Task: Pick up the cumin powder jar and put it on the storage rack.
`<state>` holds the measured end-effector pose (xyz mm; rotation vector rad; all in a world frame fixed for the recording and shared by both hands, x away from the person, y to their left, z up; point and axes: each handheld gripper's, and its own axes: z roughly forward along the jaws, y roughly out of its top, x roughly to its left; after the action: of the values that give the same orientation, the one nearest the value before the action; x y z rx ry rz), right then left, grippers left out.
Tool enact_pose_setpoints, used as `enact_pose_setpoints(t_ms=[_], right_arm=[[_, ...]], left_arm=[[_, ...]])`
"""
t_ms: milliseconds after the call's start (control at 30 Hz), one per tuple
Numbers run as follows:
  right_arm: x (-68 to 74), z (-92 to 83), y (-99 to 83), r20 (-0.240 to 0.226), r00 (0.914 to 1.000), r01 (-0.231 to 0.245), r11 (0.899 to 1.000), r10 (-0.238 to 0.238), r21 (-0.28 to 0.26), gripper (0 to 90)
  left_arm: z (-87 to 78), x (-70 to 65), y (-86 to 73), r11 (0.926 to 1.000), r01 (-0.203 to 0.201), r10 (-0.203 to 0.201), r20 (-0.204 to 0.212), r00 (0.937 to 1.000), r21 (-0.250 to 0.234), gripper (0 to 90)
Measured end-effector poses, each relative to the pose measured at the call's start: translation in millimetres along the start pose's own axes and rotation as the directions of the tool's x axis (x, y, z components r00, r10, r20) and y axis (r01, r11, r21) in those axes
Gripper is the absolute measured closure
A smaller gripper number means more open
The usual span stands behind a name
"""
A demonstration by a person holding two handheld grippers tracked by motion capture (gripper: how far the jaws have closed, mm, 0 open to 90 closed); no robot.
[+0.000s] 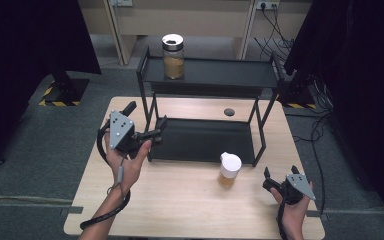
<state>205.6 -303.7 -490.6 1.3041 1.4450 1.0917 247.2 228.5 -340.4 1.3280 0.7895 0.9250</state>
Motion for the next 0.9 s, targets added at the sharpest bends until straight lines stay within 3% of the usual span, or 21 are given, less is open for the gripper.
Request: enact_pose_setpoints(t_ms=[533,900], right_arm=[[0.5,0.1,0.2,0.001,1.0000,0.004,1.000,-0.004,0.001,4.5],[0.3,0.3,0.7,-0.001,1.0000,0.005,1.000,-0.005,0.004,4.4]], left_arm=[[-17.4,-4.8,-34.5,0.9995,0.032,-0.032,0.052,0.9981,-0.007,1.1],[-33.8,-8.8,-76.6,0.9983,0.055,-0.056,0.073,0.9957,0.016,1.8]])
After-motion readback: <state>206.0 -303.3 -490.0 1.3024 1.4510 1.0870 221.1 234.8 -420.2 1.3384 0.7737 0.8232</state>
